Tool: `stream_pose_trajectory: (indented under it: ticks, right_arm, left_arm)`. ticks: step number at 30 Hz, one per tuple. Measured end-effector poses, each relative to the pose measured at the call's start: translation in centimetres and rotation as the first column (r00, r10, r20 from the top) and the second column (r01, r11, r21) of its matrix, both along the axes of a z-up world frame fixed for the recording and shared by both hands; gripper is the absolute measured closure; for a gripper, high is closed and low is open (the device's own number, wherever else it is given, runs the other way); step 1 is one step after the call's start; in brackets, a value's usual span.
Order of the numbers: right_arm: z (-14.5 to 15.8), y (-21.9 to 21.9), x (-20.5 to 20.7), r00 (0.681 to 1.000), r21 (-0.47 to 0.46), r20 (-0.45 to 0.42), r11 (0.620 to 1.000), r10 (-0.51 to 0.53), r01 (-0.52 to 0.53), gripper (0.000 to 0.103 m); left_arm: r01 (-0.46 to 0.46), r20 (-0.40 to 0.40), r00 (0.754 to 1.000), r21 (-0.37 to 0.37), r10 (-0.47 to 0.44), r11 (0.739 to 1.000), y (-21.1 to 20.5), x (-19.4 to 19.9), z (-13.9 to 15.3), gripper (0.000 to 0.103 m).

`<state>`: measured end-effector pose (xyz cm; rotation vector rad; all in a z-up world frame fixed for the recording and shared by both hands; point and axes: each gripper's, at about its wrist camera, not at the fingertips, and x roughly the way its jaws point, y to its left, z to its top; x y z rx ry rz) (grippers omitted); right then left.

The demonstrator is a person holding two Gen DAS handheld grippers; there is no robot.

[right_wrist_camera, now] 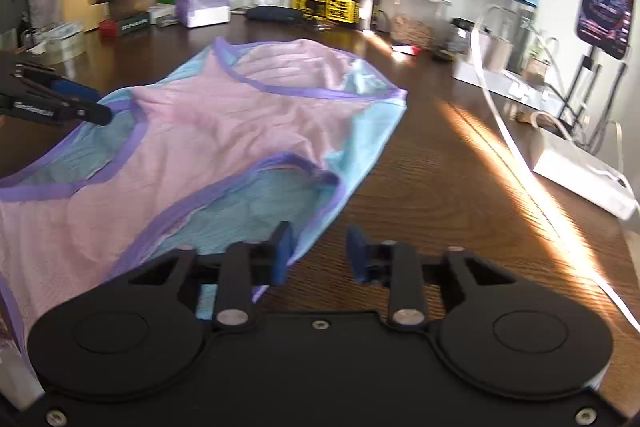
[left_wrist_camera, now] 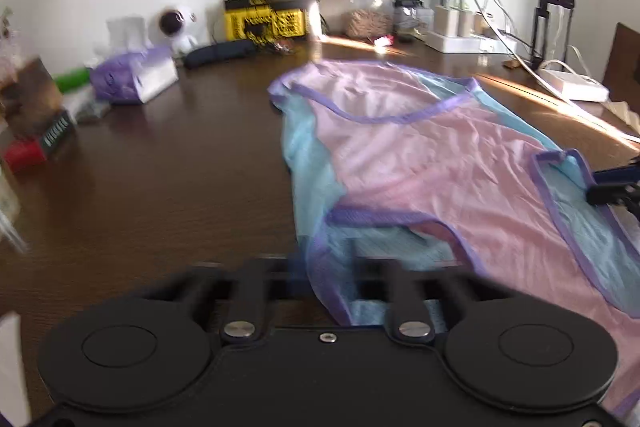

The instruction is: Fold clothes

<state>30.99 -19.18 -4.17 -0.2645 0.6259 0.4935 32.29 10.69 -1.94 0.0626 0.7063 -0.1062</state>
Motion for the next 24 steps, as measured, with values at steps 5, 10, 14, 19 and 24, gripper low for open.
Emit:
stream_pose_trajectory:
  ticks: [5, 10, 14, 19, 24]
  right_arm:
    - [0.2, -1.0, -0.7, 1.0, -0.064, -0.002, 0.998, 0.019, -0.019, 0.099]
    - [2.7, -3.3, -0.7, 0.996, 0.059, -0.029, 0.995, 0.081, -0.08, 0.069]
    - [4.7, -3.5, 2.9, 0.998, 0.082, 0.048, 0.995, 0.045, -0.049, 0.056]
    - [4.4, -1.3, 12.6, 0.998, 0.047, 0.046, 0.998, -0.044, 0.041, 0.056]
    - [2.8, 0.0, 19.9, 0.996, 0.08, -0.063, 0.995, -0.059, 0.063, 0.057]
  left_arm:
    - [-0.005, 0.013, 1.0, -0.035, 0.005, 0.999, -1.1, -2.8, 0.1, 0.097]
    - [-0.013, 0.099, 0.995, -0.08, 0.021, 0.997, 0.3, -2.6, 3.2, 0.046]
    - [-0.045, 0.146, 0.988, -0.055, 0.053, 0.997, 0.5, 4.4, 5.5, 0.034]
    - [-0.043, 0.001, 0.999, -0.051, 0.044, 0.998, -1.1, 14.8, 4.3, 0.037]
    - [-0.023, -0.06, 0.998, -0.042, 0.02, 0.999, -1.1, 17.4, 2.7, 0.037]
